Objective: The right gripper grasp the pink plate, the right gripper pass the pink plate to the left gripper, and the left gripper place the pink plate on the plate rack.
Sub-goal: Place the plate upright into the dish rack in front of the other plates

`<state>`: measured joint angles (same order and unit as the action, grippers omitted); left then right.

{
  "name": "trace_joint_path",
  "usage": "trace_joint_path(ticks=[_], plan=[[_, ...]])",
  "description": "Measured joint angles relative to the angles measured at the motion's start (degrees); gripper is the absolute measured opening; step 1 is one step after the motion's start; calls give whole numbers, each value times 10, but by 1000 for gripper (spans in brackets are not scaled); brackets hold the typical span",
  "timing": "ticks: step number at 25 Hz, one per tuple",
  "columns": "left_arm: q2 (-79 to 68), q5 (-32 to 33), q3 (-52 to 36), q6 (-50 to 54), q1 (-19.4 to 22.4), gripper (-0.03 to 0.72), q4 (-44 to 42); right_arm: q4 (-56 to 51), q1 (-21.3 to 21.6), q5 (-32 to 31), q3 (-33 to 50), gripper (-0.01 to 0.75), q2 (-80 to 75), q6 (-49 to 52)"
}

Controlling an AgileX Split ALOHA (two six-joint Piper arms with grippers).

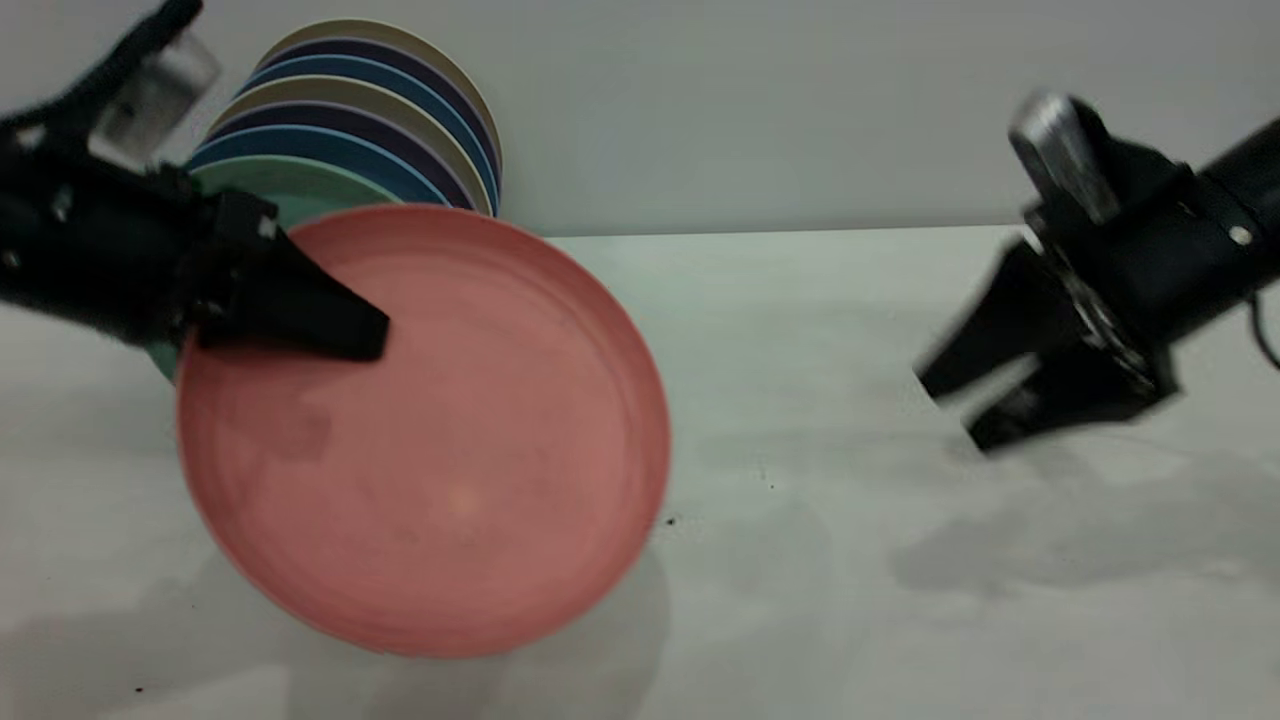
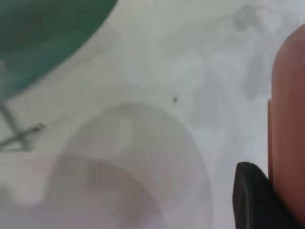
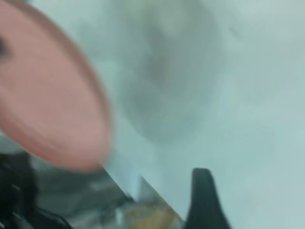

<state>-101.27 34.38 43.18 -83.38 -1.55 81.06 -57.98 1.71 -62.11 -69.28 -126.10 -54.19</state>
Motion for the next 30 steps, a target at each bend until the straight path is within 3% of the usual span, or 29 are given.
trace_joint_path(ticks=[4,7,13,21,30], plan=[[37,-7,54,72,0,124,-157,105,-1,21,0,396,0,80],[56,9,97,86,0,124,-262,123,-1,25,0,313,0,102],[73,85,184,9,0,124,-435,124,-1,26,0,206,1,106],[73,109,246,-177,0,124,-477,130,-1,30,0,199,1,108],[73,8,250,-276,0,124,-476,135,-1,30,0,199,1,108]])
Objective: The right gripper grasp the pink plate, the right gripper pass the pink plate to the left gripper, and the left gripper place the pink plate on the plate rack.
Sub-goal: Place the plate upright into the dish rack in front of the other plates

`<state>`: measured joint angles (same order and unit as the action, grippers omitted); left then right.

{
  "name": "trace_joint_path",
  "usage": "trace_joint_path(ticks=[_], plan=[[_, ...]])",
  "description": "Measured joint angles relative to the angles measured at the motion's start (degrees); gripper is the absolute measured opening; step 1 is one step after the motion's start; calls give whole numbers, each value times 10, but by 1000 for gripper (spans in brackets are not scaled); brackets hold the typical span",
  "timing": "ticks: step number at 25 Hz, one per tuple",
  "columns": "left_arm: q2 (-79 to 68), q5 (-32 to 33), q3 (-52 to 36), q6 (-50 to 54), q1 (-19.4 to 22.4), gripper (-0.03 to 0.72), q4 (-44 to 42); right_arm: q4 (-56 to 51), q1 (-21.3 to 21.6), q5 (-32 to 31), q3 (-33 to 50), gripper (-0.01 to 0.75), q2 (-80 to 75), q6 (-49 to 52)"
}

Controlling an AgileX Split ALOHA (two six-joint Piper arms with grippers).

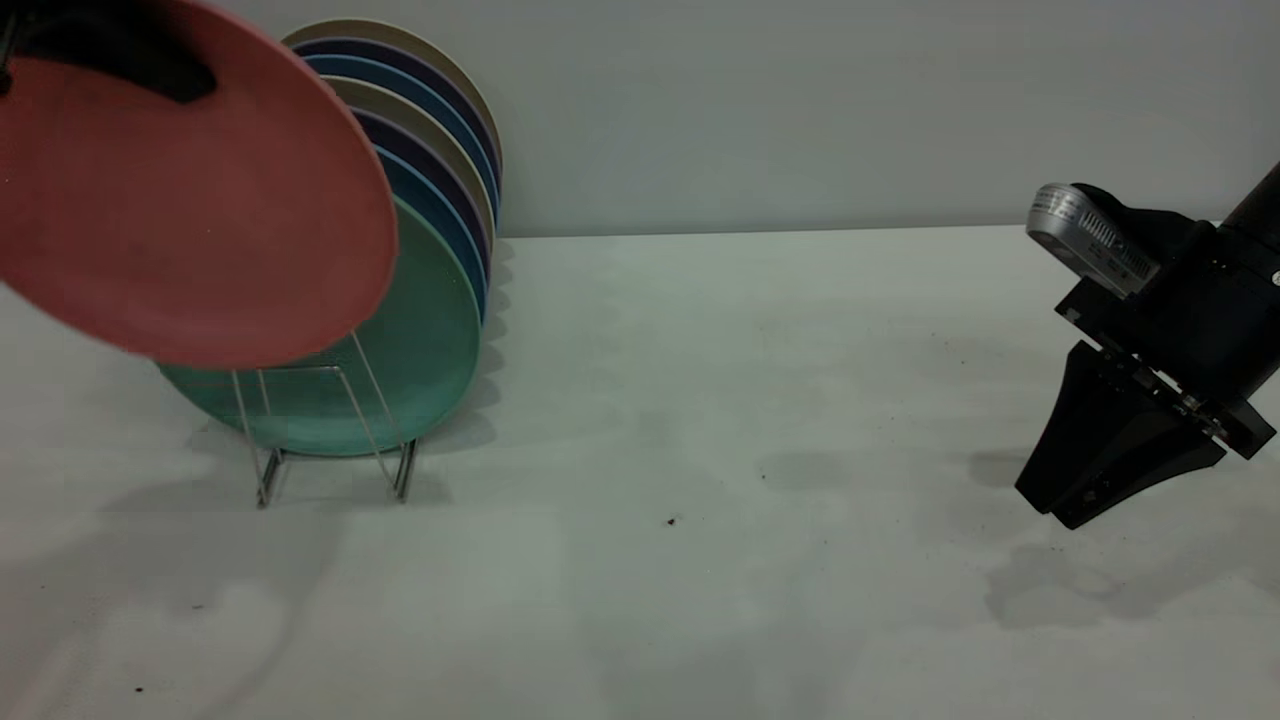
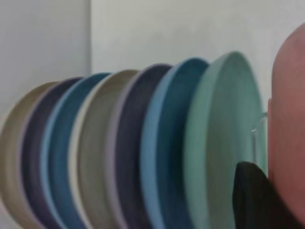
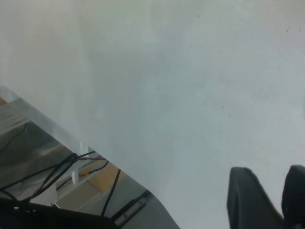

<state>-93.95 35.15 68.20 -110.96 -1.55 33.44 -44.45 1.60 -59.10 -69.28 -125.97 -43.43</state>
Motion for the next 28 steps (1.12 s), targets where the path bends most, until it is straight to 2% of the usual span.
trace_joint_path(ticks=[4,14,28], plan=[[0,-6,0,-33,0,124,9,0,0,0,0,201,0,0],[-14,-25,1,-93,0,124,97,0,0,-1,0,204,0,1],[-34,-30,1,-93,0,124,101,2,0,-2,0,209,0,1]])
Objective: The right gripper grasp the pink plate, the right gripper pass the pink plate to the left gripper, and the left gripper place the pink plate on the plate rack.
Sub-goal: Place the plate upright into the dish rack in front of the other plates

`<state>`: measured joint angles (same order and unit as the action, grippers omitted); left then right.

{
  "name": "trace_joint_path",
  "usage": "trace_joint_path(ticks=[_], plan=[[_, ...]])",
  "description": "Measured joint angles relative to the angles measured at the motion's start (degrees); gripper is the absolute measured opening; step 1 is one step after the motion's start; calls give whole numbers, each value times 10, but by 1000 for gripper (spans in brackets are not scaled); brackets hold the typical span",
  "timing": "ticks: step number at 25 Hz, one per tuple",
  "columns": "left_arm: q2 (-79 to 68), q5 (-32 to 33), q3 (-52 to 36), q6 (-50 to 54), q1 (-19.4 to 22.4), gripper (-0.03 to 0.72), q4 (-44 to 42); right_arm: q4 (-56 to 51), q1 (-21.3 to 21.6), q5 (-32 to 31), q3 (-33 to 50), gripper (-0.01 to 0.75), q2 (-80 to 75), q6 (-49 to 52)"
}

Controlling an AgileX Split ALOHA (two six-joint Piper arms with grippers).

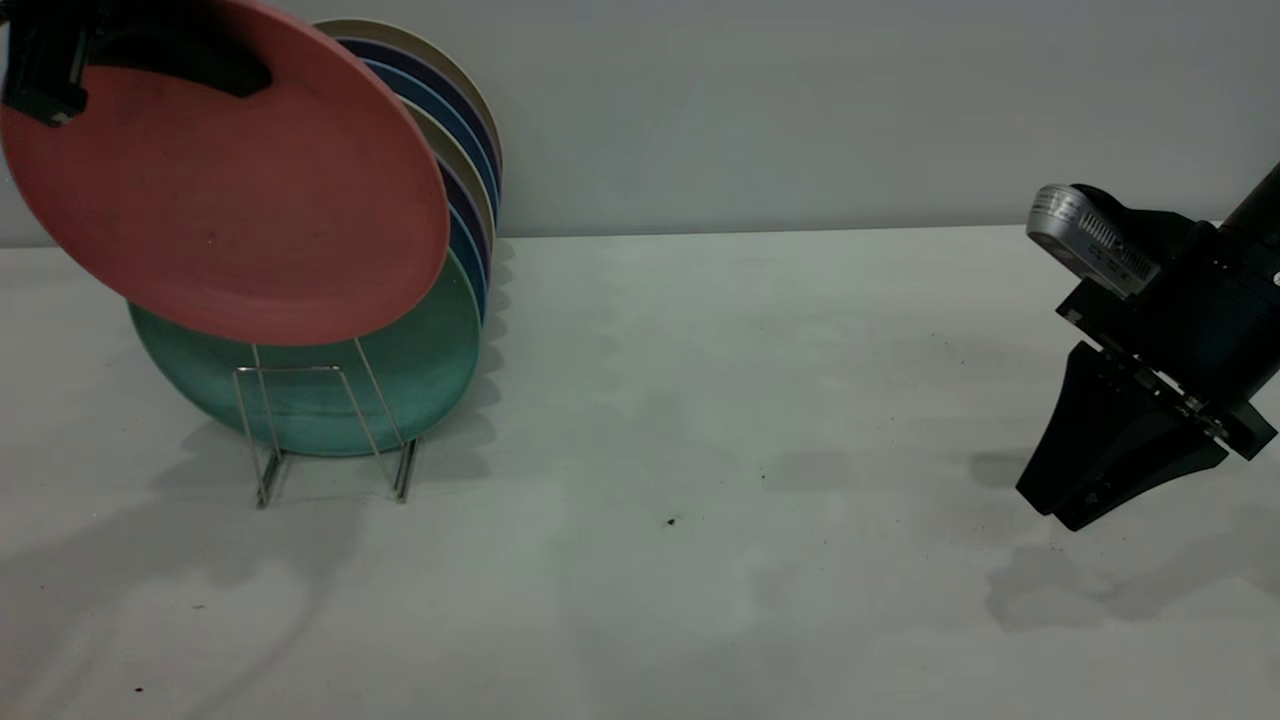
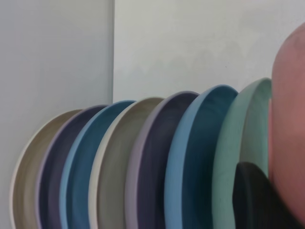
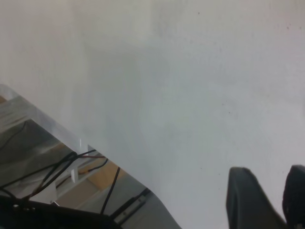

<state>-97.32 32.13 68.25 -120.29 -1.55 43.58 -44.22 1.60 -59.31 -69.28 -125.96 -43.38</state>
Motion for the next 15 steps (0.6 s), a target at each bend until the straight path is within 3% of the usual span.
trace_joint_path(ticks=[15], plan=[[-33,7,0,26,0,123,-41,1,0,0,0,210,0,0]])
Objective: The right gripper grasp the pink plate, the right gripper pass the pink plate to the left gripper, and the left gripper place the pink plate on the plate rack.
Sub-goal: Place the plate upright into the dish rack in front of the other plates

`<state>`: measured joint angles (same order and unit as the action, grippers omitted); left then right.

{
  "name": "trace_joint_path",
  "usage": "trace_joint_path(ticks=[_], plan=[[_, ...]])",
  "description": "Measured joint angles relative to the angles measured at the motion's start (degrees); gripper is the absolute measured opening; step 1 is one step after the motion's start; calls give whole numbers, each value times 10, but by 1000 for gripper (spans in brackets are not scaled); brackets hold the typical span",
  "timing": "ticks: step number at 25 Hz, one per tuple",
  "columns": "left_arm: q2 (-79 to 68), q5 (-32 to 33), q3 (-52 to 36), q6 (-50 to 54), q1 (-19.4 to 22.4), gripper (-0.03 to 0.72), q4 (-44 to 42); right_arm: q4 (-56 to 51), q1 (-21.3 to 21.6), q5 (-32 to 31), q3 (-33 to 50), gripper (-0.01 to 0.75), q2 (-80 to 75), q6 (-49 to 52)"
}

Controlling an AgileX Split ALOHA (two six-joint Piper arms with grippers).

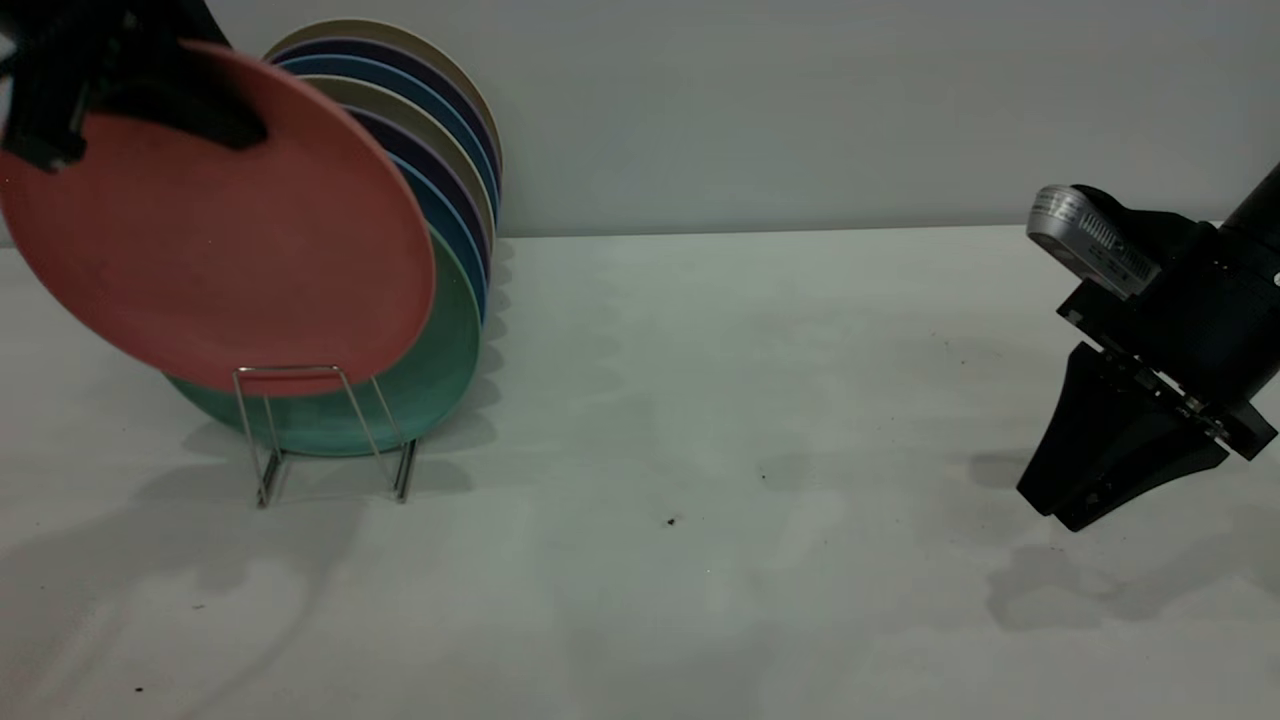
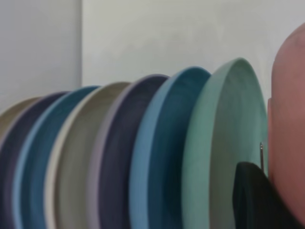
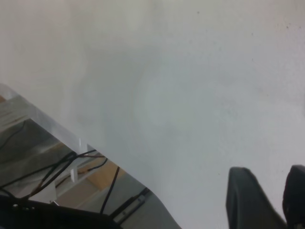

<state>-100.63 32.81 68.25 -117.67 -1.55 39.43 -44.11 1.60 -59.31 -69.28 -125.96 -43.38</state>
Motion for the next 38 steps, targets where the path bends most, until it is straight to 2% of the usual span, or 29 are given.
trace_joint_path(ticks=[10,21,30,38], plan=[[-26,-29,0,0,0,123,0,1,0,0,0,210,0,0],[-38,-30,0,8,0,129,-12,2,0,0,0,210,0,0],[-38,-28,0,39,0,304,-37,3,0,0,0,210,0,0],[-38,1,1,111,0,316,-54,3,0,0,0,210,0,0]])
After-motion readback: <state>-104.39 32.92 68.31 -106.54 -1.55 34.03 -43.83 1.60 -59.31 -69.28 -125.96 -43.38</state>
